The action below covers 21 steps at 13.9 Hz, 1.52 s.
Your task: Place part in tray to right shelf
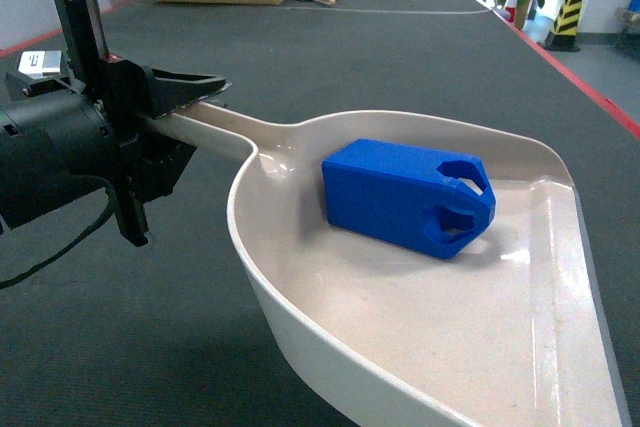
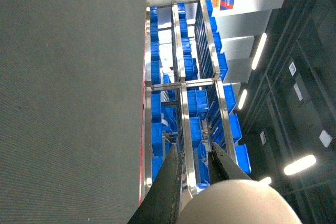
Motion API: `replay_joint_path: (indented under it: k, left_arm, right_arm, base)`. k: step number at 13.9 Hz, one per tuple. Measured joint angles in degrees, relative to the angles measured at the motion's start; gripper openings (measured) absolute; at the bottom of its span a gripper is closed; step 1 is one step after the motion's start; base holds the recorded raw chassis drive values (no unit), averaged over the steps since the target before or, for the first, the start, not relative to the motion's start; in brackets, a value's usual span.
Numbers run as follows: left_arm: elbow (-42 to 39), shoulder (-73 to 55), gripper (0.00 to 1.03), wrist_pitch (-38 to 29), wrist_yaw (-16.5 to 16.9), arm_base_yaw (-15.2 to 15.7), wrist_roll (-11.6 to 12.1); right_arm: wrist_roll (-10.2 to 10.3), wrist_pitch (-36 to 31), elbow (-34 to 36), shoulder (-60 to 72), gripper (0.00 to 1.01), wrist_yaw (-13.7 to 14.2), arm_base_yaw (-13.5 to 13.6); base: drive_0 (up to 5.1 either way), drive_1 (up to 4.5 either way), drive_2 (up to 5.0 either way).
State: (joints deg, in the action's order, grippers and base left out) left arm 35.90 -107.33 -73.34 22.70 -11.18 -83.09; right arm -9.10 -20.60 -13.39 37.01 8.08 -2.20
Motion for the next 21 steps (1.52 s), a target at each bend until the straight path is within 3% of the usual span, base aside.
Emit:
replay_joint_path:
  k: [21]
  left_arm:
    - [0.00, 0.00, 0.13, 0.02, -0.02, 0.02, -0.07]
  right_arm:
    - [0.00, 0.07, -0.04, 0.13, 0.98, 0.02, -0.02]
  base:
    - [4.9, -2.42, -2.4]
